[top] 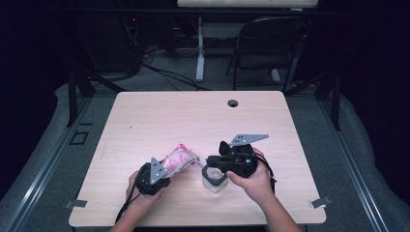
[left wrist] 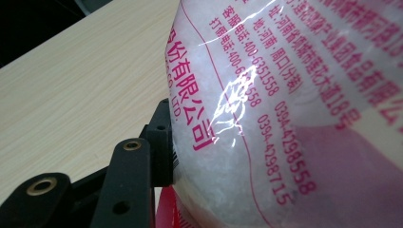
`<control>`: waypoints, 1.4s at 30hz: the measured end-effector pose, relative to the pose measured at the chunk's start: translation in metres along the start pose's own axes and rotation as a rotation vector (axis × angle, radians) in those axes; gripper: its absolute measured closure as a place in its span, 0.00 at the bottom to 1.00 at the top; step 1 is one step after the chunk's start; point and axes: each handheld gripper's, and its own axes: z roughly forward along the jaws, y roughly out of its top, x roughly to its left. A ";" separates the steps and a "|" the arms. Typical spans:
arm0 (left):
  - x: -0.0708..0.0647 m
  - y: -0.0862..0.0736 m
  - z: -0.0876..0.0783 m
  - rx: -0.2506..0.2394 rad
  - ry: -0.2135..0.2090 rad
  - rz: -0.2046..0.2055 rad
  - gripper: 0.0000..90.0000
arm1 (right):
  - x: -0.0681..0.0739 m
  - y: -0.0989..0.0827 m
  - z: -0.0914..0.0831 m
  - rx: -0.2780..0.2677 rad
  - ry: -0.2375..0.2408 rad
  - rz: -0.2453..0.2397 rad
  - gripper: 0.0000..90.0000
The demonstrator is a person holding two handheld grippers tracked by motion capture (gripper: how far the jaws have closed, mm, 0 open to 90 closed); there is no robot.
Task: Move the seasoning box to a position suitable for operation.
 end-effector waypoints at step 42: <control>-0.002 0.033 0.007 -0.107 0.141 0.157 0.63 | -0.013 0.001 -0.023 -0.062 -0.039 0.035 0.87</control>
